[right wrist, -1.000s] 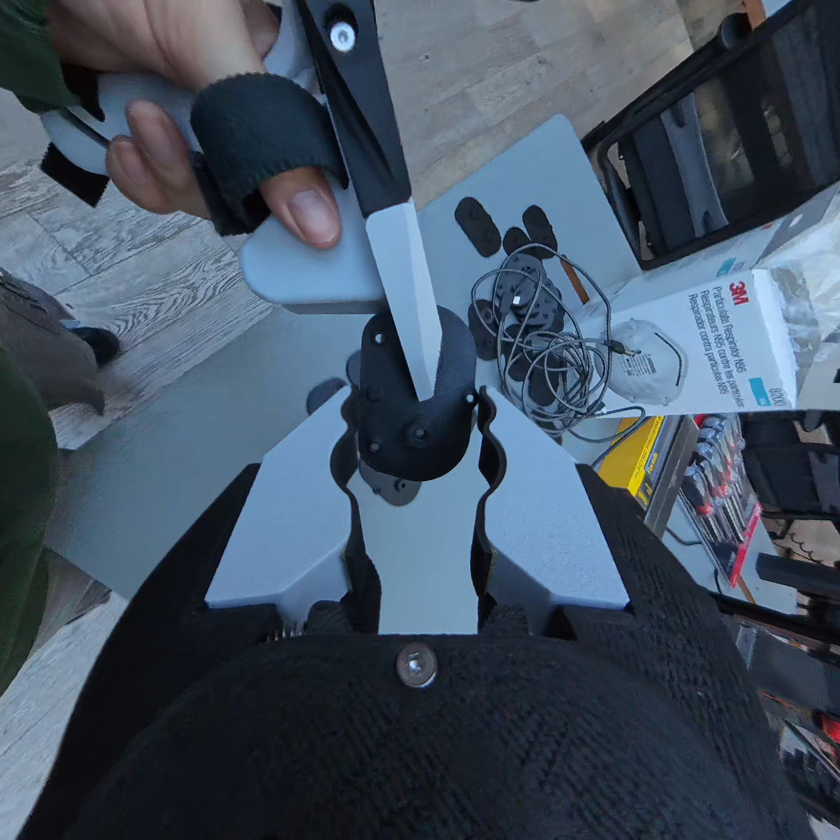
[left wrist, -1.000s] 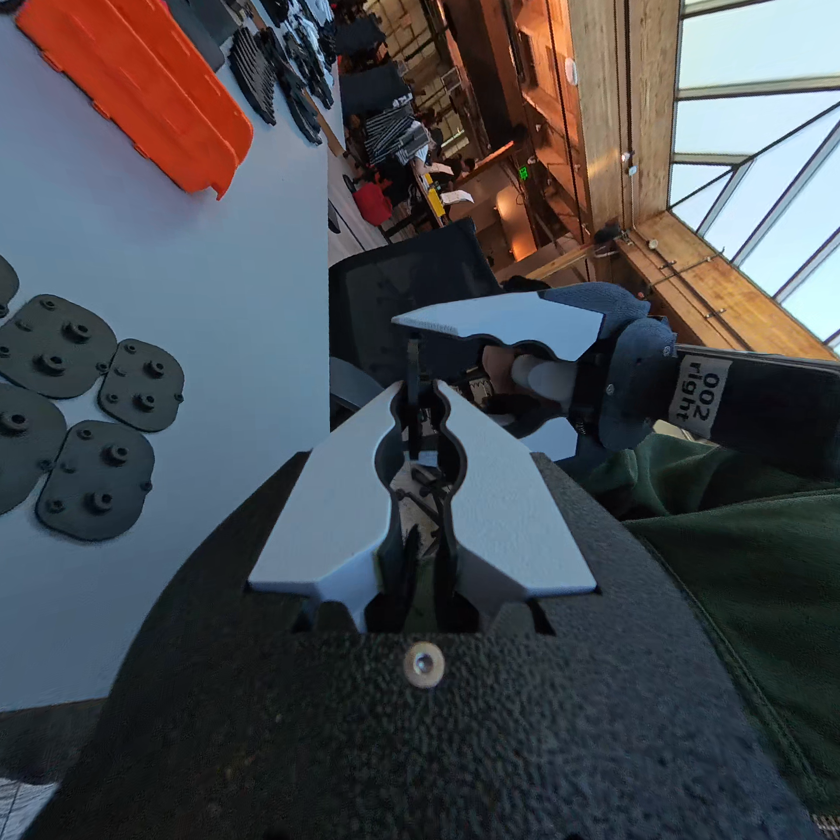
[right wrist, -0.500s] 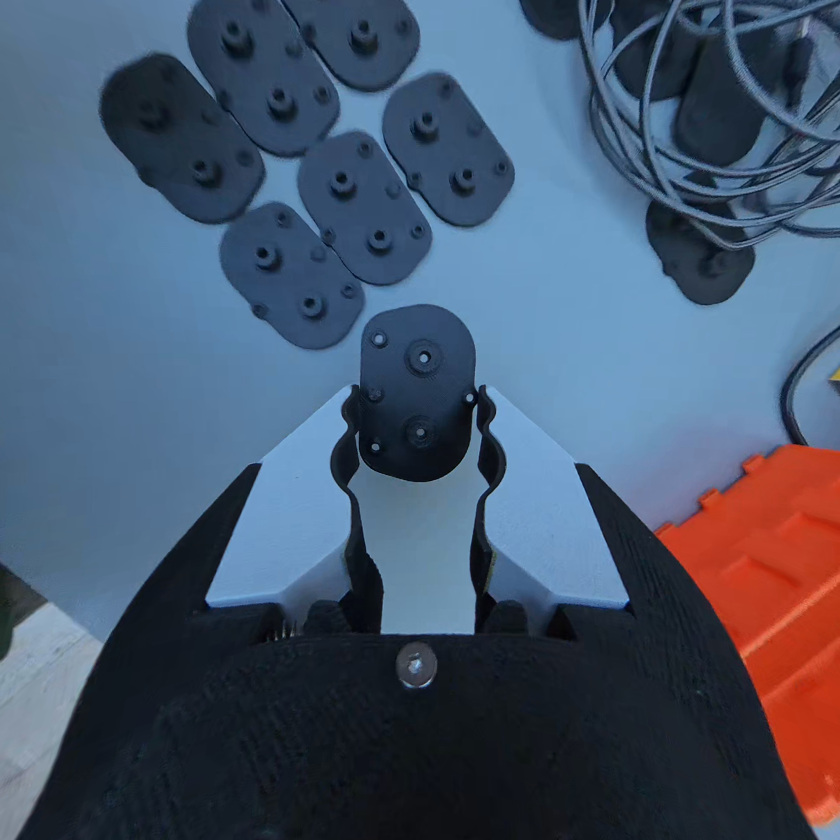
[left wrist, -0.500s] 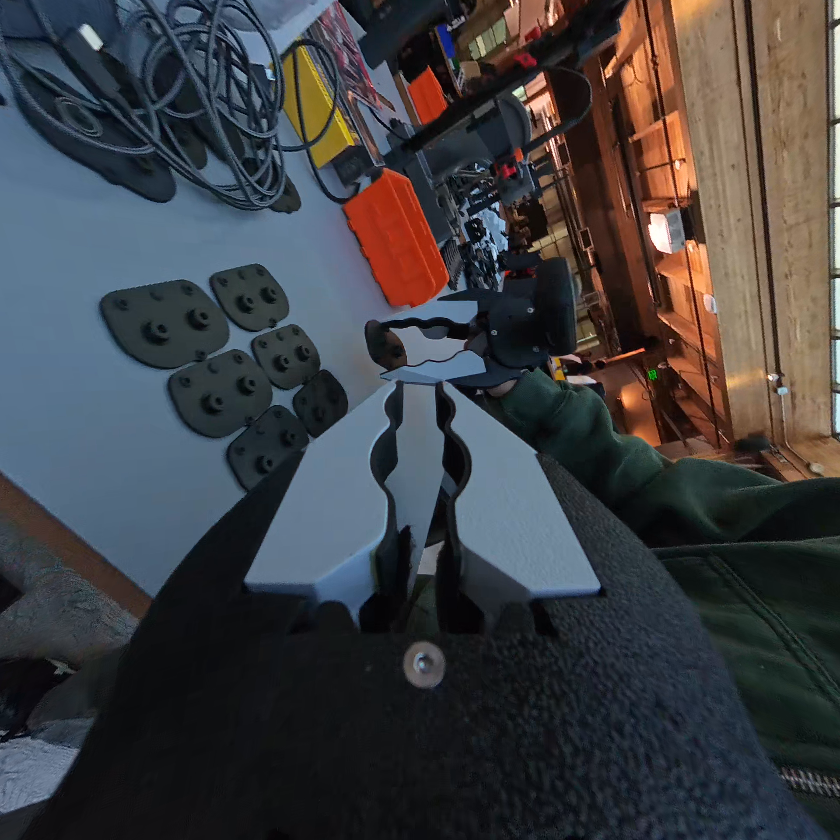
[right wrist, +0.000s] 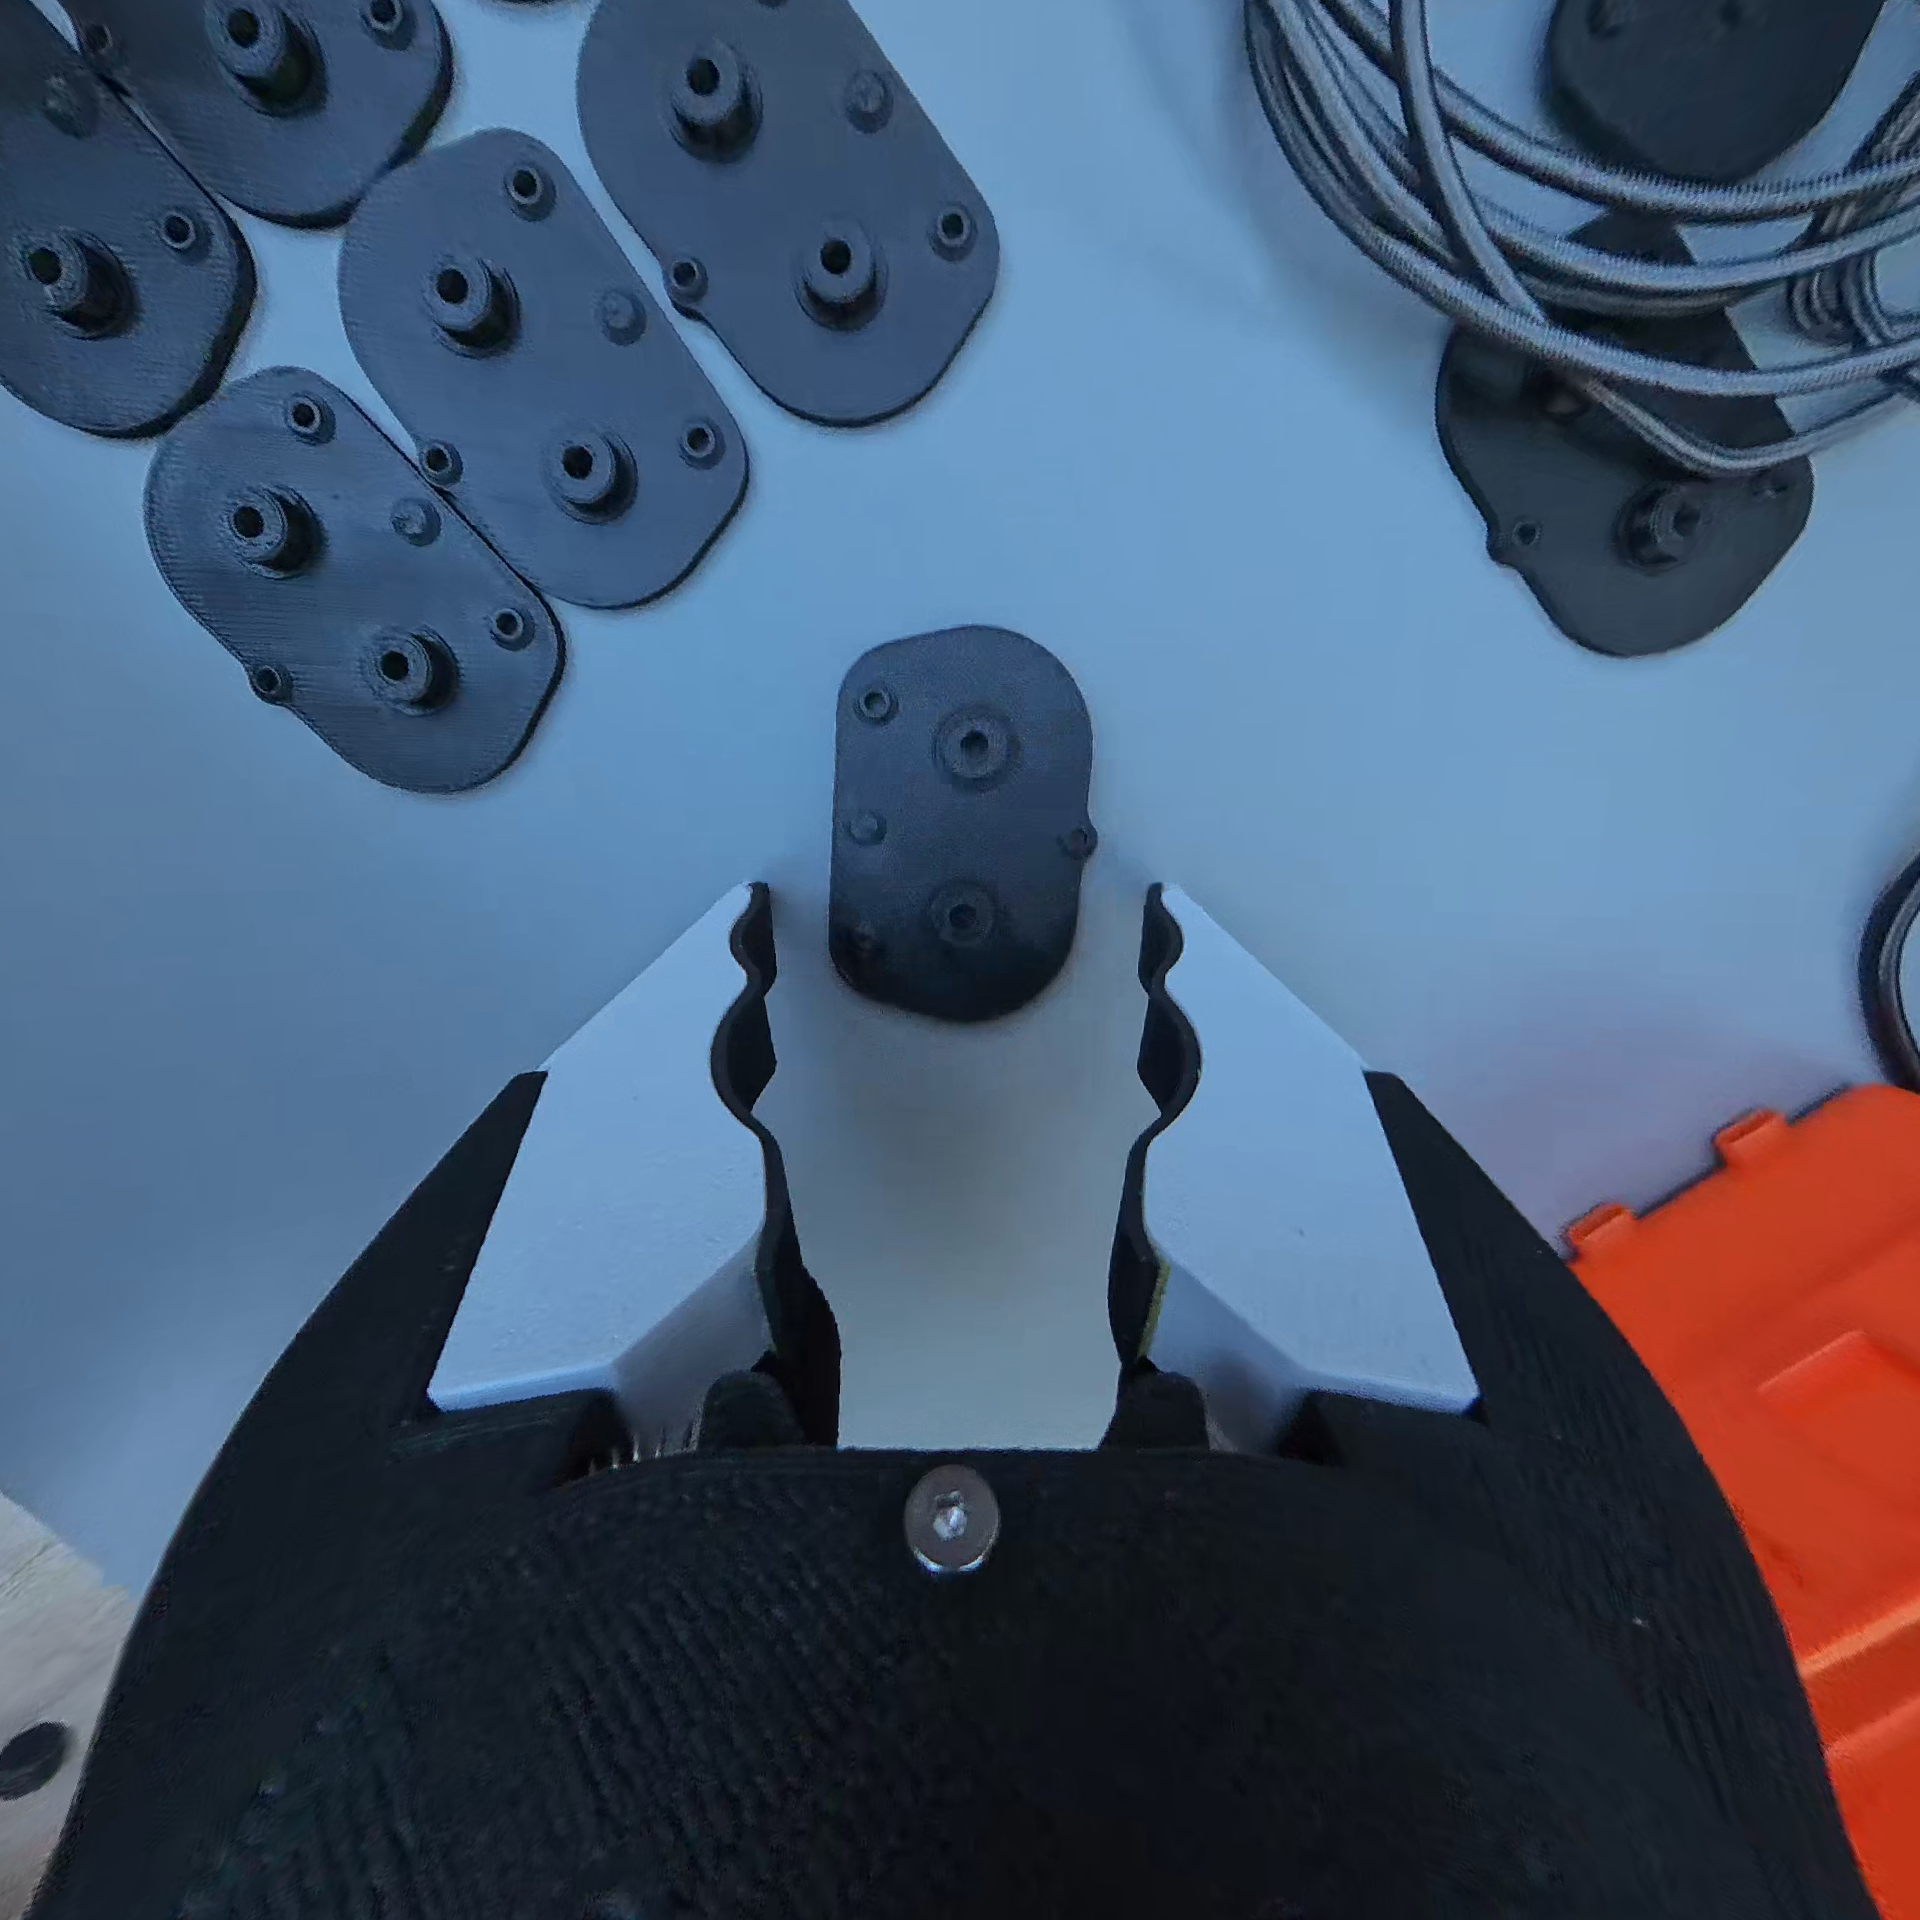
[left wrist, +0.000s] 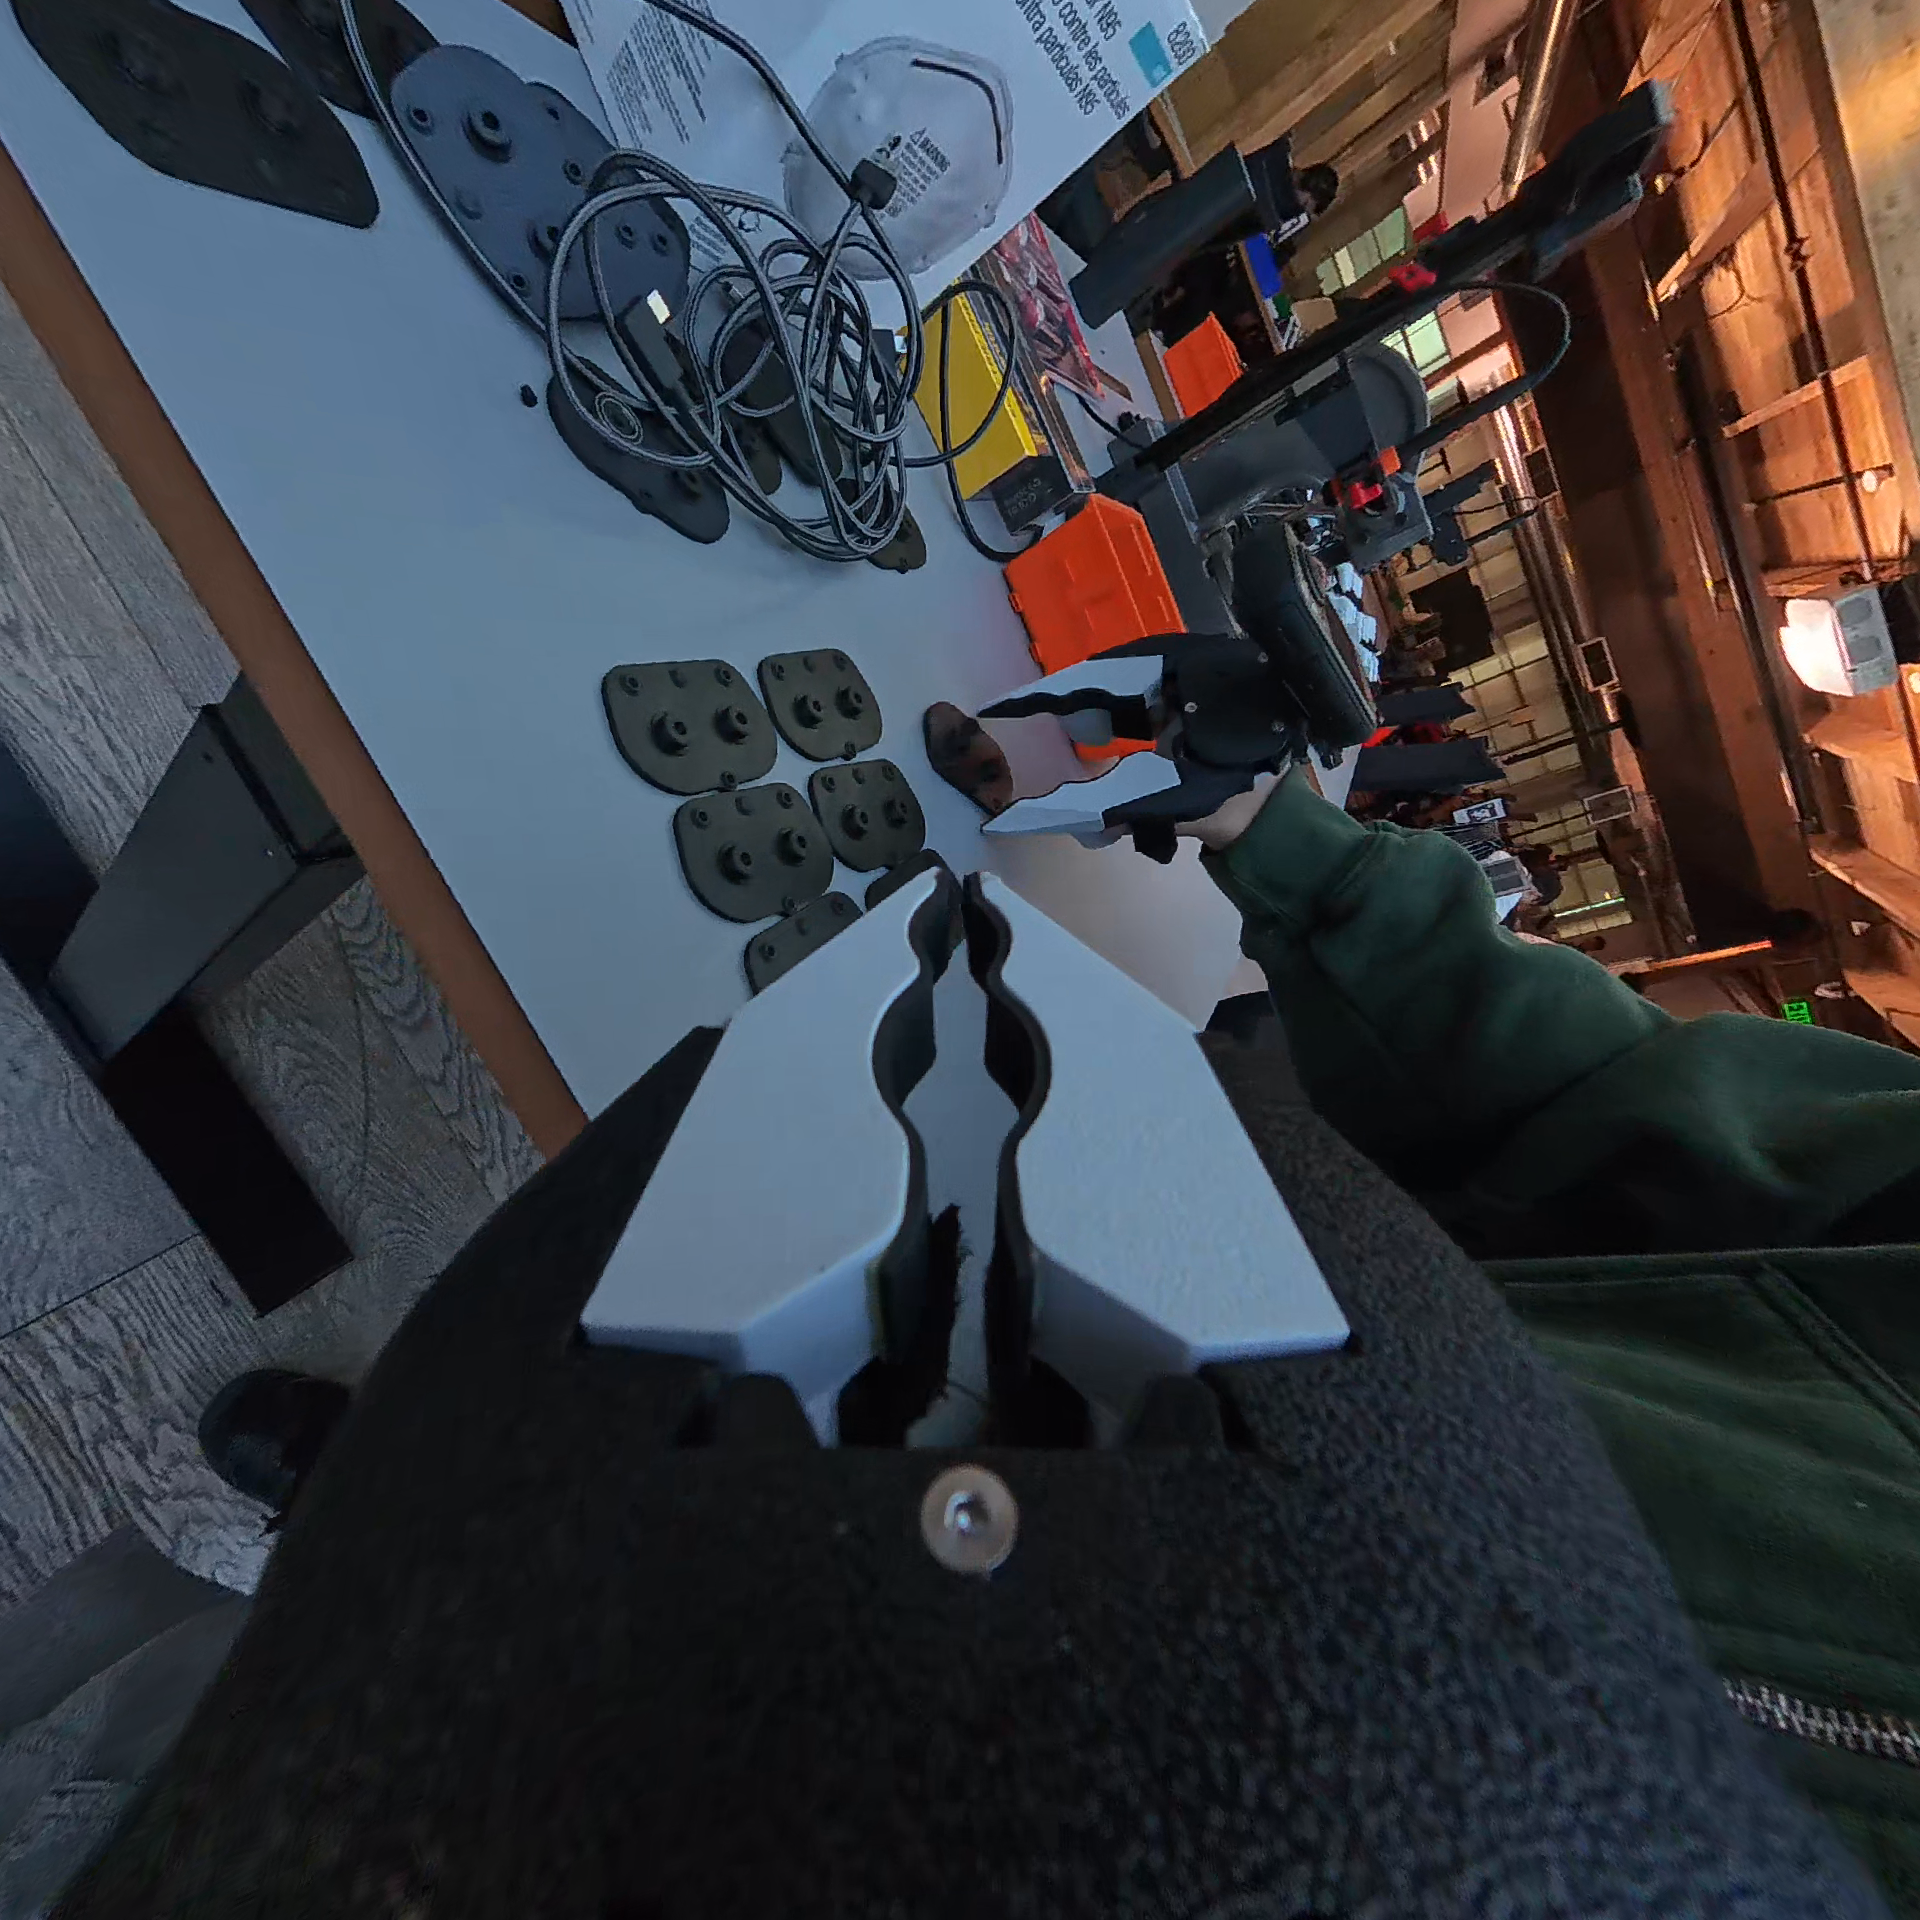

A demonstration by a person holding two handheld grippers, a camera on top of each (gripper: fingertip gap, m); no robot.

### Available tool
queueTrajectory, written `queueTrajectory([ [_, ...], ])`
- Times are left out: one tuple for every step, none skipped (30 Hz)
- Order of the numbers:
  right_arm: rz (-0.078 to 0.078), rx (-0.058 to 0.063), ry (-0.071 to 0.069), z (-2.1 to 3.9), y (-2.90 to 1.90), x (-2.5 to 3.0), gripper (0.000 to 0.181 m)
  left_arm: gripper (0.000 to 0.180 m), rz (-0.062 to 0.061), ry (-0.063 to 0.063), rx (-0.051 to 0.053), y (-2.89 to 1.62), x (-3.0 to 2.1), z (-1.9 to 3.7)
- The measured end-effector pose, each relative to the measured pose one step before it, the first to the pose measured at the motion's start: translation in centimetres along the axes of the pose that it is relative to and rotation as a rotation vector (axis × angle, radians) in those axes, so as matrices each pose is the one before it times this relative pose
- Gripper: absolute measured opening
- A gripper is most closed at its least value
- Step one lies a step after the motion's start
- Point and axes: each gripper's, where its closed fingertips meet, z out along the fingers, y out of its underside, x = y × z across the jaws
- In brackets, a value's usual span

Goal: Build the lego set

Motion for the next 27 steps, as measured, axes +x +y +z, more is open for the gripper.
queueTrajectory([
  [0.0212, 0.0094, -0.0125, -0.122, 0.384, 0.050, 0.069, 0.000, 0.0030, -0.0060, -0.0013, 0.181, -0.071, -0.100],
  [0.0197, 0.0178, -0.0030, -0.113, 0.197, 0.007, 0.068, 0.000, -0.0001, -0.0041, -0.0005, 0.176, -0.088, -0.108],
  [0.0137, 0.0046, -0.0048, -0.146, 0.274, -0.095, 0.065, 0.000, -0.0036, -0.0034, 0.0008, 0.154, -0.095, -0.040],
  [0.0122, -0.0003, -0.0141, -0.158, 0.235, -0.349, 0.062, 0.000, -0.0053, -0.0004, 0.0012, 0.136, -0.041, -0.043],
  [0.0100, 0.0020, -0.0217, -0.135, 0.127, -0.623, 0.059, 0.001, -0.0040, 0.0003, 0.0012, 0.139, 0.001, -0.069],
  [0.0052, 0.0039, -0.0235, -0.067, 0.060, -0.769, 0.057, 0.001, -0.0011, -0.0024, 0.0016, 0.098, 0.012, -0.090],
  [0.0052, 0.0080, -0.0259, 0.069, -0.106, -0.882, 0.057, 0.001, 0.0027, -0.0038, 0.0019, 0.100, 0.013, -0.101],
  [0.0124, 0.0211, -0.0502, 0.089, -0.348, -1.239, 0.056, 0.001, 0.0042, -0.0045, 0.0010, 0.074, -0.009, -0.115],
  [0.0199, 0.0393, -0.0705, 0.090, -0.556, -1.464, 0.054, 0.001, 0.0025, -0.0058, 0.0013, 0.024, -0.043, -0.077],
  [0.0193, 0.0377, -0.0596, 0.082, -0.579, -1.052, 0.053, 0.001, 0.0004, -0.0050, 0.0034, -0.010, -0.041, -0.107],
  [0.0124, 0.0308, -0.0253, -0.019, -0.510, -0.339, 0.053, 0.001, -0.0012, -0.0015, 0.0029, -0.023, -0.014, -0.095],
  [-0.0030, 0.0235, 0.0147, -0.157, -0.486, 0.393, 0.052, 0.001, -0.0013, -0.0030, 0.0020, 0.026, -0.053, -0.115],
  [-0.0261, 0.0045, 0.0308, -0.145, -0.324, 0.664, 0.052, 0.001, 0.0009, -0.0046, 0.0008, 0.049, -0.060, -0.178],
  [-0.0507, -0.0144, 0.0305, -0.081, -0.212, 0.606, 0.052, 0.001, 0.0015, -0.0050, -0.0002, 0.062, -0.066, -0.120],
  [-0.0716, -0.0256, 0.0259, 0.029, -0.172, 0.455, 0.050, 0.002, 0.0003, -0.0042, -0.0001, 0.086, -0.043, -0.119],
  [-0.0851, -0.0319, 0.0291, 0.128, -0.133, 0.478, 0.048, 0.001, -0.0015, -0.0023, 0.0006, 0.117, -0.011, -0.104],
  [-0.0855, -0.0225, 0.0114, 0.132, -0.293, 0.244, 0.047, 0.001, -0.0029, -0.0008, 0.0000, 0.096, -0.029, -0.060],
  [-0.0683, -0.0158, -0.0052, 0.217, -0.310, 0.083, 0.045, 0.001, -0.0028, -0.0008, -0.0003, 0.066, 0.013, -0.029],
  [-0.0526, -0.0132, -0.0190, 0.240, -0.299, -0.029, 0.043, 0.001, -0.0015, -0.0021, 0.0005, 0.045, -0.011, -0.084],
  [-0.0414, -0.0171, -0.0144, 0.255, -0.152, 0.075, 0.042, 0.001, -0.0001, -0.0020, 0.0014, 0.029, 0.003, -0.083],
  [-0.0341, -0.0198, -0.0093, 0.224, -0.045, 0.156, 0.041, 0.001, -0.0002, -0.0001, 0.0014, 0.008, 0.033, -0.071],
  [-0.0290, -0.0231, -0.0142, 0.204, 0.089, 0.076, 0.042, 0.001, 0.0008, -0.0007, 0.0017, -0.014, 0.027, -0.079],
  [-0.0177, -0.0149, -0.0205, 0.189, -0.002, -0.021, 0.043, 0.001, 0.0022, -0.0023, 0.0026, -0.025, 0.006, -0.106],
  [-0.0087, -0.0070, -0.0208, 0.159, -0.081, -0.063, 0.046, 0.001, 0.0020, -0.0023, 0.0029, -0.023, -0.011, -0.155],
  [-0.0085, -0.0077, -0.0162, 0.193, -0.042, -0.063, 0.047, 0.001, 0.0007, -0.0026, 0.0035, -0.012, -0.031, -0.149],
  [-0.0091, -0.0167, -0.0043, 0.199, 0.143, 0.054, 0.046, 0.001, -0.0007, -0.0038, 0.0045, -0.029, -0.084, -0.181],
  [-0.0119, -0.0230, -0.0001, 0.202, 0.265, 0.047, 0.044, 0.001, -0.0026, -0.0036, 0.0044, -0.062, -0.102, -0.115],
])
